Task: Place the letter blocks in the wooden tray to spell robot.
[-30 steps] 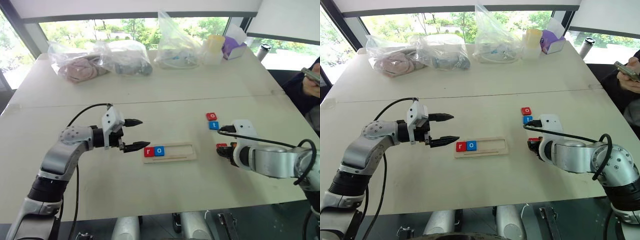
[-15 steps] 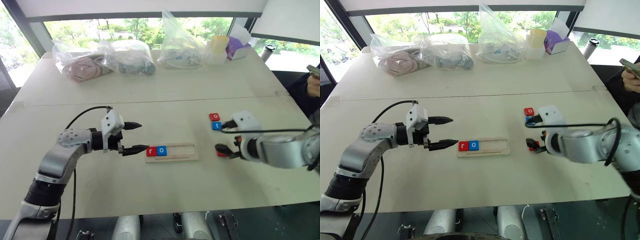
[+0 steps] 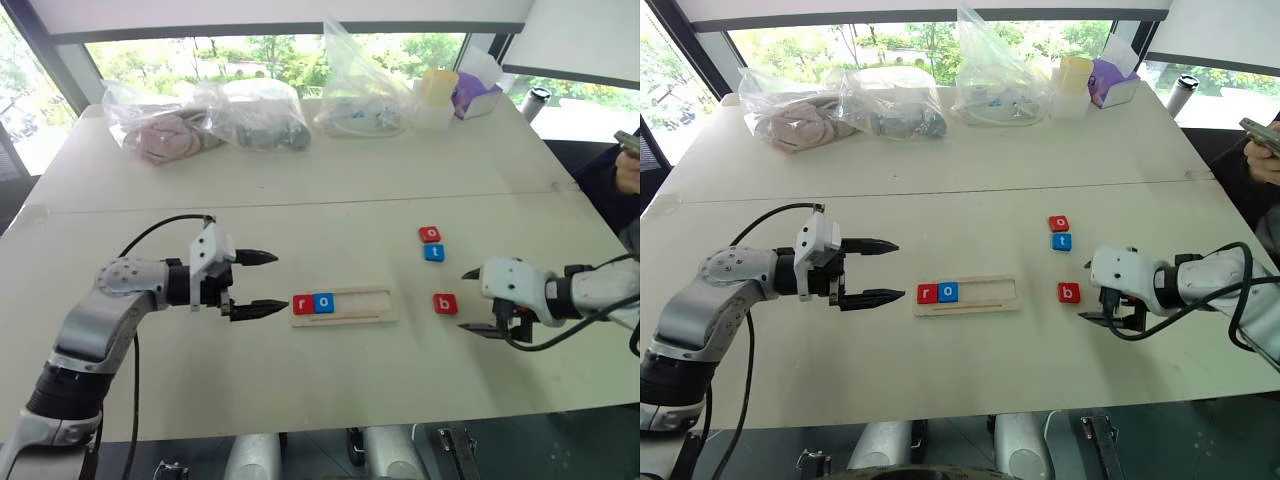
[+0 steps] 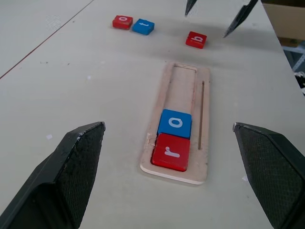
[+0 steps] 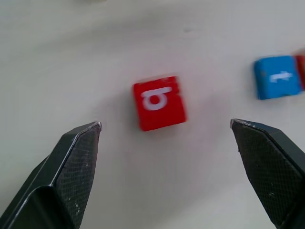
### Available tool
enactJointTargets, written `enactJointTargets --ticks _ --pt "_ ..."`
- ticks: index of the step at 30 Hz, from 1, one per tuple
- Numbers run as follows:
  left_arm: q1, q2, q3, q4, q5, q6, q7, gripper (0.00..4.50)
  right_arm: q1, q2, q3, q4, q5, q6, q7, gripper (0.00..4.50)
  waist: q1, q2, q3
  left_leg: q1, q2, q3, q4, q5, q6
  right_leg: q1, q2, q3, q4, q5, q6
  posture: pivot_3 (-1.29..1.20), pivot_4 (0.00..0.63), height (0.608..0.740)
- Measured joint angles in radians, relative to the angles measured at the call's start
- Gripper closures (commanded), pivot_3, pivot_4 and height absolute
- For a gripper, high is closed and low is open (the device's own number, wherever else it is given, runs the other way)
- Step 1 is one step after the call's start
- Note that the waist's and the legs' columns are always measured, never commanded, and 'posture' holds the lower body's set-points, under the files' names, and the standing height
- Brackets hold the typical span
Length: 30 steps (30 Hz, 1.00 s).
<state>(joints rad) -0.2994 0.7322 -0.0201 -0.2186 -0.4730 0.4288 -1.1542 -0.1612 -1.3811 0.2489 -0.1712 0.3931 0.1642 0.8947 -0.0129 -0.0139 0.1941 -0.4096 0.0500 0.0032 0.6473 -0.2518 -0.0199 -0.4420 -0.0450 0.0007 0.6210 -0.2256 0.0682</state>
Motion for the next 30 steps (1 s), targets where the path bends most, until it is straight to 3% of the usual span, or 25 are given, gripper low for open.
enactJointTargets --ticks 11,18,21,26,30 --pt "0.013 0.003 0.005 -0.007 0.001 -0.005 0.003 0.0 -0.079 0.217 -0.039 0.151 -0.08 0.01 0.154 0.04 0.001 0.0 0.0 0.002 0.0 0.0 0.003 0.0 0.0 0.0 0.0 0.001 0.008 0.002 -0.004 0.0 0.15 0.74" --pt "0.018 0.003 0.005 -0.024 0.002 -0.005 0.011 0.0 -0.123 0.27 -0.042 0.204 -0.148 0.006 0.208 0.04 0.001 0.0 0.0 0.002 0.0 -0.001 0.003 0.0 0.0 0.001 0.0 0.001 0.009 0.002 -0.004 0.0 0.15 0.74" --pt "0.021 0.003 0.005 -0.03 0.003 -0.005 0.018 0.0 -0.133 0.288 -0.045 0.22 -0.161 0.005 0.23 0.9 0.0 -0.001 0.0 0.003 0.0 -0.001 0.004 0.0 0.0 0.002 0.0 0.001 0.009 0.002 -0.004 0.0 0.15 0.74" --pt "0.028 0.004 0.005 -0.039 0.004 -0.005 0.027 0.0 -0.154 0.317 -0.046 0.224 -0.184 0.027 0.256 3.38 -0.001 -0.001 0.0 0.004 0.0 -0.001 0.004 0.001 -0.001 0.003 0.0 0.001 0.01 0.003 -0.004 0.0 0.15 0.74" --pt "0.03 0.004 0.005 -0.039 0.004 -0.005 0.029 0.0 -0.162 0.326 -0.048 0.198 -0.199 0.054 0.263 3.38 0.0 -0.001 0.0 0.004 0.0 -0.001 0.004 0.001 -0.001 0.002 0.001 0.001 0.01 0.003 -0.004 0.0 0.15 0.74"
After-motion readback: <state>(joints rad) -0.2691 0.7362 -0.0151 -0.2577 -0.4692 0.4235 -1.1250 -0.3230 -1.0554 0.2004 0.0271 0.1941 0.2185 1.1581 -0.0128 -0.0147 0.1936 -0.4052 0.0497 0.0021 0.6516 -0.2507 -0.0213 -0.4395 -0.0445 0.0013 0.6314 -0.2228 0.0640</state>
